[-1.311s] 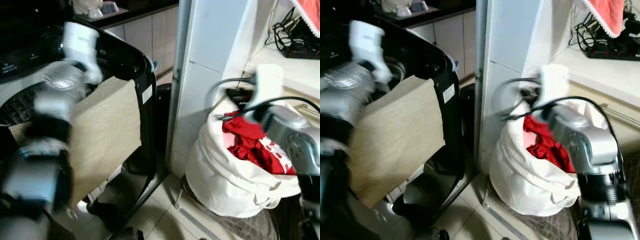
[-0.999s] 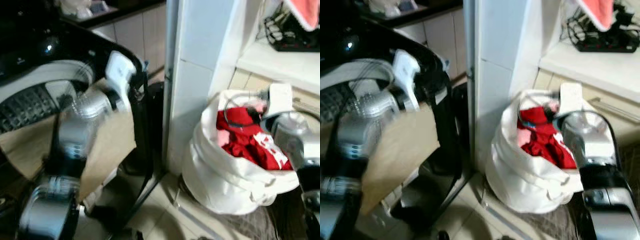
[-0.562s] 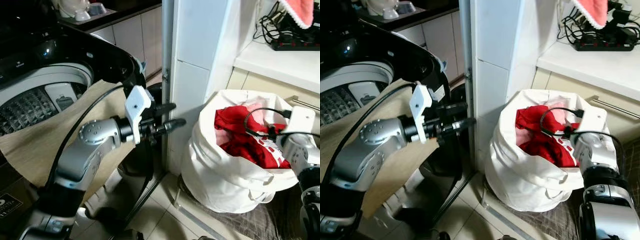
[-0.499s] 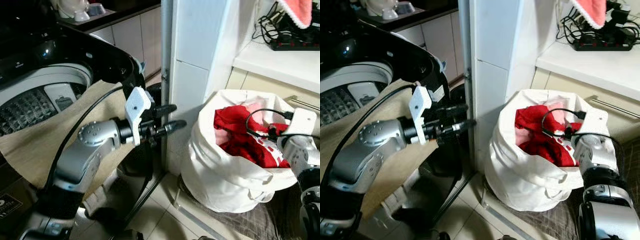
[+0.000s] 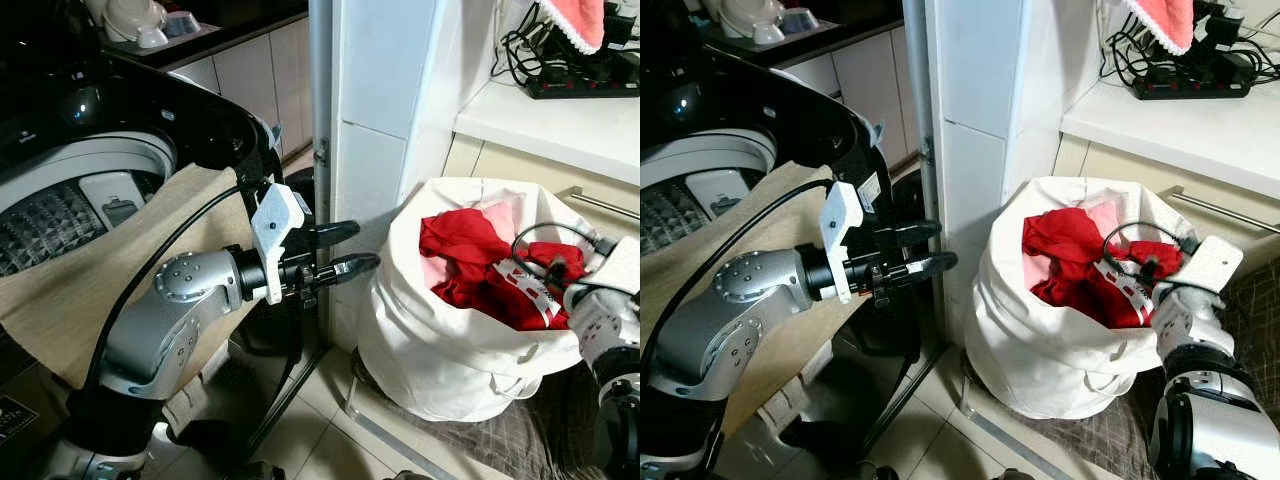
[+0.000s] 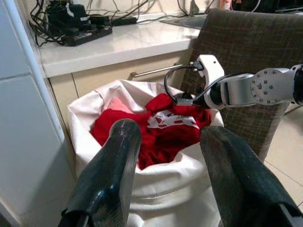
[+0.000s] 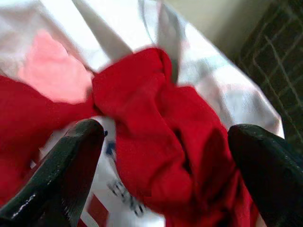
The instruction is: Clothes washing
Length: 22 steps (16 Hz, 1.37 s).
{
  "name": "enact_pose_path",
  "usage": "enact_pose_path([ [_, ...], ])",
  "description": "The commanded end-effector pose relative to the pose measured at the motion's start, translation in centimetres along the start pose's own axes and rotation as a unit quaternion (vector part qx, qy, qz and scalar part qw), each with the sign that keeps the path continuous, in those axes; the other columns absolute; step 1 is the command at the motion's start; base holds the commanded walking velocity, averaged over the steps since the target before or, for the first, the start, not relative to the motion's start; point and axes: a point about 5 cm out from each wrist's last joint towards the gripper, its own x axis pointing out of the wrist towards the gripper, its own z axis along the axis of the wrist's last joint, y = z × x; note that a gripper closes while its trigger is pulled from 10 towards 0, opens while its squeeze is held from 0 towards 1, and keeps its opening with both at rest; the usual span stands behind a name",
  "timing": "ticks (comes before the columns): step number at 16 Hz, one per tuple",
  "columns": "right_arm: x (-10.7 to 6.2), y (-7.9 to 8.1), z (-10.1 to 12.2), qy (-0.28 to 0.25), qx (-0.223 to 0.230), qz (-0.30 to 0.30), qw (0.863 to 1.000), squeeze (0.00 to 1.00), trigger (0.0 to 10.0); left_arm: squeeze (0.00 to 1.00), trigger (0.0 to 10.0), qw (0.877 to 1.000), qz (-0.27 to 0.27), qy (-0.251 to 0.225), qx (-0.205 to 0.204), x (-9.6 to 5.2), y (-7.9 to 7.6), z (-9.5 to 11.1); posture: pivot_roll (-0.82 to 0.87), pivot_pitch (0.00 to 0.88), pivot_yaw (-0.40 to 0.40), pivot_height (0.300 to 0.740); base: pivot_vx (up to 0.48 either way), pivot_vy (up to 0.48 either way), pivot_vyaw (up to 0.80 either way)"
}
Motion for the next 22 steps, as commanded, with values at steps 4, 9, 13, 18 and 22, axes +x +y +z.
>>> enact_pose_path([
  [4,0.1,-0.4,-0.5,0.015,0.006,0.005,1.0,0.0,3.2,0.0,10.0,1.0,-0.01,-0.004,0.001,0.3,-0.5,0.4,-0.06,0.032,0.071,0.74,0.0,0.0,0.0],
  [9,0.2,-1.2,-0.1,0.006,0.016,-0.008,1.0,0.0,0.0,0.0,10.0,1.0,-0.008,0.001,-0.002,0.2,-0.6,0.3,-0.05,0.039,0.063,0.74,0.0,0.0,0.0],
  [13,0.2,-1.2,-0.1,0.004,0.017,-0.009,1.0,0.0,0.0,0.0,10.0,1.0,-0.005,0.002,-0.003,0.1,-0.6,0.4,-0.05,0.039,0.062,0.74,0.0,0.0,0.0],
  [18,0.2,-1.2,-0.1,0.003,0.02,-0.008,1.0,0.0,0.0,0.0,10.0,1.0,-0.009,0.006,-0.003,0.1,-0.6,0.4,-0.04,0.039,0.065,0.74,0.0,0.0,0.0],
  [22,0.2,-1.4,-0.2,0.003,0.018,-0.012,1.0,0.0,0.0,0.0,10.0,1.0,-0.021,0.008,-0.005,0.1,-0.9,0.4,-0.05,0.039,0.067,0.74,0.0,0.0,0.0],
])
